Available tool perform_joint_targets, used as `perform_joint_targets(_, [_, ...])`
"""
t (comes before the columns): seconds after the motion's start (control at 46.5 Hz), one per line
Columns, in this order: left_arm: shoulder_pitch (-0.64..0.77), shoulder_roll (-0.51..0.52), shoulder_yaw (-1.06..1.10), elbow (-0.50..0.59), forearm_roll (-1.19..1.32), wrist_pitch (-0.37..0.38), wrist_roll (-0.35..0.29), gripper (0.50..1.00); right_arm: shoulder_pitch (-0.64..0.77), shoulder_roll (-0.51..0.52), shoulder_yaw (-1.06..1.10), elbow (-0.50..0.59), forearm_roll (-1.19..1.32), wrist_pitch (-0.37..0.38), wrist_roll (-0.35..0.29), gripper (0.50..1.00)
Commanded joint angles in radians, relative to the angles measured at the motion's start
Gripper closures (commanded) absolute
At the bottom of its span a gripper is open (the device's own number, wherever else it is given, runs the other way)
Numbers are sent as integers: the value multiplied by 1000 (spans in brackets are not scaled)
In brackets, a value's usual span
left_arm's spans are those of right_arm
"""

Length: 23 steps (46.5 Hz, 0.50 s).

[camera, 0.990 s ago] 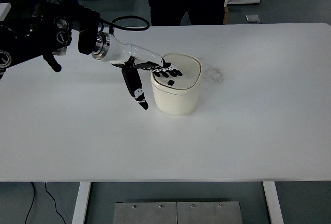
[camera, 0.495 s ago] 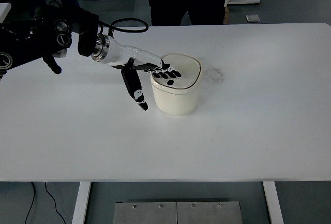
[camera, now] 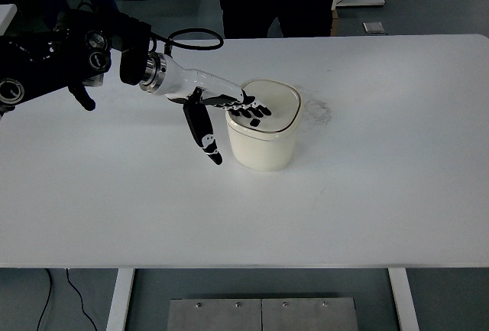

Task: Open trash can
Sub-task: 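Press the left hand fingers onto the lid's front edge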

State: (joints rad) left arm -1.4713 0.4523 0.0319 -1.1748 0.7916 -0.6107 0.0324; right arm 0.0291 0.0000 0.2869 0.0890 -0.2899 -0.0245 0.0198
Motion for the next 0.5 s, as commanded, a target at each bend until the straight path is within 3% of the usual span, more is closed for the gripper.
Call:
perform_joint_targets(0.0, [2, -1, 0, 0, 0, 0, 0, 500, 0, 0, 0, 0, 0, 0, 0, 509])
perform_joint_targets(0.474, [0, -1, 0, 0, 1, 0, 0, 500, 0, 0, 0, 0, 0, 0, 0, 511])
